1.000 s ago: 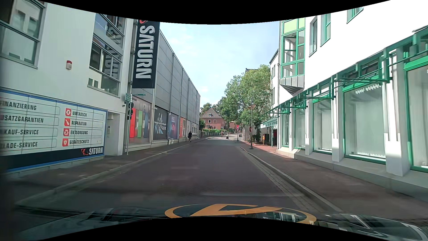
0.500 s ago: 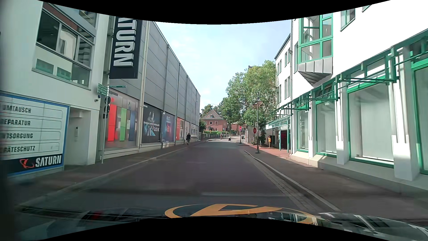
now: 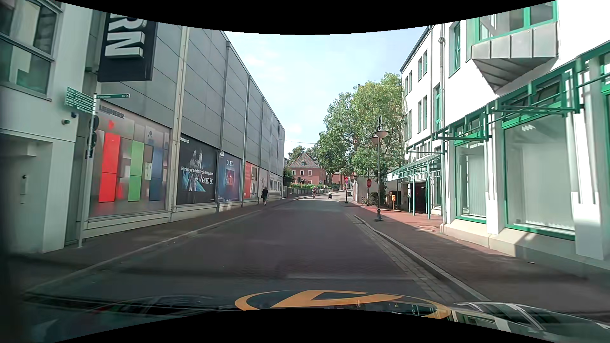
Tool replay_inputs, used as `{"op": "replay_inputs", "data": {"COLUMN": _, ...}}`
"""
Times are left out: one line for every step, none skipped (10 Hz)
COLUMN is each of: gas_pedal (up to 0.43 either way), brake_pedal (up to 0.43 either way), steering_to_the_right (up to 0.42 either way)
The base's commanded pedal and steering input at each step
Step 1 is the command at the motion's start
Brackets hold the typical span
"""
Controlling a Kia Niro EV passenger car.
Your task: Follow the waypoints while adhering to traffic rules and regulations
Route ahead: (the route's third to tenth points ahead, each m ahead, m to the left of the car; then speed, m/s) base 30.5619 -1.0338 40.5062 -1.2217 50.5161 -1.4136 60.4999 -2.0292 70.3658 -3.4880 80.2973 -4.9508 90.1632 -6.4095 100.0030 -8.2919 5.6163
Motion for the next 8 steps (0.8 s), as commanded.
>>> {"op": "replay_inputs", "data": {"gas_pedal": 0.067, "brake_pedal": 0.000, "steering_to_the_right": -0.003}}
{"op": "replay_inputs", "data": {"gas_pedal": 0.067, "brake_pedal": 0.000, "steering_to_the_right": -0.001}}
{"op": "replay_inputs", "data": {"gas_pedal": 0.067, "brake_pedal": 0.000, "steering_to_the_right": 0.000}}
{"op": "replay_inputs", "data": {"gas_pedal": 0.067, "brake_pedal": 0.000, "steering_to_the_right": 0.001}}
{"op": "replay_inputs", "data": {"gas_pedal": 0.067, "brake_pedal": 0.000, "steering_to_the_right": 0.002}}
{"op": "replay_inputs", "data": {"gas_pedal": 0.067, "brake_pedal": 0.000, "steering_to_the_right": 0.003}}
{"op": "replay_inputs", "data": {"gas_pedal": 0.067, "brake_pedal": 0.000, "steering_to_the_right": 0.004}}
{"op": "replay_inputs", "data": {"gas_pedal": 0.067, "brake_pedal": 0.000, "steering_to_the_right": 0.005}}
